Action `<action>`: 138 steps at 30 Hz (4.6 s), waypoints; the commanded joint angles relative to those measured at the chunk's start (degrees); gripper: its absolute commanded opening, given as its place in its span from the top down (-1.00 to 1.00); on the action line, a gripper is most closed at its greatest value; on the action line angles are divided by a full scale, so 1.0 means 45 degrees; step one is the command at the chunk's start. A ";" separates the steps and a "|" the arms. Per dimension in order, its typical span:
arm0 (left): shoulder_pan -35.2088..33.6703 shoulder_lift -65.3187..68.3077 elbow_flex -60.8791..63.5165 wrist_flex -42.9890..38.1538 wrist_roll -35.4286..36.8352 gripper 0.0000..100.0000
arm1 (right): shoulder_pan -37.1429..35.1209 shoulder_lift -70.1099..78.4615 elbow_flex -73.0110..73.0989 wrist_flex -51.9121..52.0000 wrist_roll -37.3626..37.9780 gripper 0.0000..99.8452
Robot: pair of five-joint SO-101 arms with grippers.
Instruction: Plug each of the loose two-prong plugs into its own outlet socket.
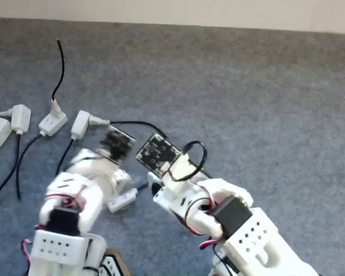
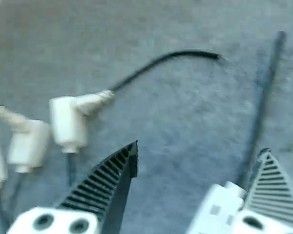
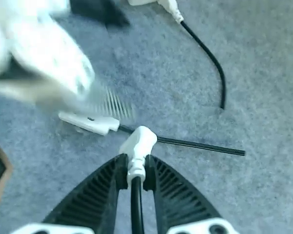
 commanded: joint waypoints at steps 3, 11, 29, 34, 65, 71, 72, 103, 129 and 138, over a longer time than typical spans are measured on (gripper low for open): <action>-0.2823 0.1143 -0.3194 0.0723 -0.0234 0.30 | 0.0557 0.2725 -0.1534 0.0908 0.0254 0.99; -0.5734 0.9328 -0.9719 0.2481 -0.0234 0.30 | -0.0029 0.7336 -0.5890 0.1553 0.1270 0.99; -1.2571 2.5895 -2.5739 0.5861 -0.2969 0.30 | -0.1807 1.1477 -0.9133 0.1807 0.1328 0.99; -1.2591 2.7751 -2.7751 0.5900 -0.2950 0.30 | -0.1827 1.2122 -0.9114 0.1846 0.1172 0.99; -1.2532 2.8122 -2.8103 0.5900 -0.2950 0.30 | -0.2491 1.3060 -0.7629 0.0400 0.0586 0.99; -1.2454 2.8063 -2.8161 0.6427 -0.2950 0.30 | -0.2256 1.6283 -0.7746 -0.0674 0.0567 0.99; -1.2454 2.8063 -2.8161 0.6427 -0.2950 0.30 | -0.2237 1.6654 -0.7805 -0.0811 0.0508 0.99; -1.0872 2.5993 -2.9763 1.0413 -0.4454 0.30 | -0.2081 1.2474 -0.7766 0.0947 0.0547 0.68; -0.1416 1.6654 -1.0090 0.6681 -0.7150 0.30 | 0.7258 -0.1084 -0.2510 0.2608 -0.0508 0.58; 0.0361 1.6772 -0.8449 0.4864 -0.6486 0.30 | 0.7746 -0.3116 0.4093 -0.0440 0.0215 0.58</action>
